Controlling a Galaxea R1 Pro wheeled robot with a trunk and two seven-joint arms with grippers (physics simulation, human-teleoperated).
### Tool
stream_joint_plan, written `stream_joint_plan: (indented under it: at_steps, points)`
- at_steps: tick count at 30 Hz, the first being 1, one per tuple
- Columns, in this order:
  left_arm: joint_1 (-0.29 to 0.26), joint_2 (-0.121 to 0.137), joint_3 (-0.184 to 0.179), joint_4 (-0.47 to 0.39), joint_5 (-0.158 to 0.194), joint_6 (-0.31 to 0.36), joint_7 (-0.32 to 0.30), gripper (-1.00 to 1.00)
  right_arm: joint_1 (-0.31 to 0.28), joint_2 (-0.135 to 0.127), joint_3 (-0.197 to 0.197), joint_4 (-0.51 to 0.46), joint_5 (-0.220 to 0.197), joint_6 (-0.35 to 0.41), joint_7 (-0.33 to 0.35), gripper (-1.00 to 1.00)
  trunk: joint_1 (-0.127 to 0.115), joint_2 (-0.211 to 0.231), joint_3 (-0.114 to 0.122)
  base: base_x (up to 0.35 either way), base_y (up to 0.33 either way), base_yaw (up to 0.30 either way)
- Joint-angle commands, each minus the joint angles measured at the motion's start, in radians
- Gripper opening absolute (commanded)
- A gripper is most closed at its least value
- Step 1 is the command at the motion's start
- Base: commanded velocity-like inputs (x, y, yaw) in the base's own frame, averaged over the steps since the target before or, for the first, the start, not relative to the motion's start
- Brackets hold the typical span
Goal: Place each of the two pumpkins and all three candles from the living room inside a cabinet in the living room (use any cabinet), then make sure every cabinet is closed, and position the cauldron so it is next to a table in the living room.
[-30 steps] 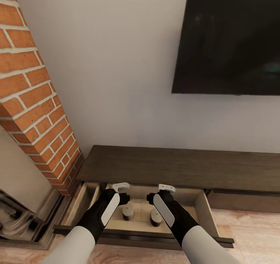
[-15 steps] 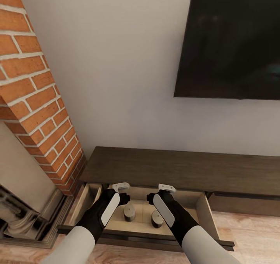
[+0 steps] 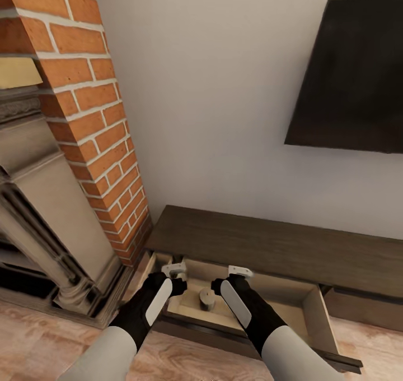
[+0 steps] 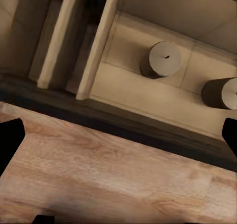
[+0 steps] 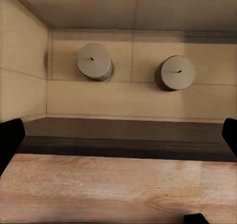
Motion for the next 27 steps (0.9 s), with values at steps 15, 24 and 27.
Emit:
stream_joint_plan:
  at_steps: [15, 24, 27]
  points:
    - [0.000, 0.000, 0.000, -0.001, 0.000, 0.000, 0.000, 1.00, 0.000, 0.000, 0.000, 0.000, 0.001, 0.000, 0.000, 1.00, -0.058, 0.105, 0.047, -0.012, 0.009, 0.073]
    - [0.000, 0.000, 0.000, 0.000, 0.000, 0.000, 0.000, 1.00, 0.000, 0.000, 0.001, 0.000, 0.000, 0.000, 0.000, 1.00, -0.092, 0.168, 0.075, -0.059, 0.042, 0.204]
    - [0.000, 0.000, 0.000, -0.001, 0.000, 0.000, 0.001, 1.00, 0.000, 0.000, 0.001, 0.000, 0.000, 0.000, 0.000, 1.00, -0.104, 0.189, 0.084, -0.173, 0.125, 0.285]
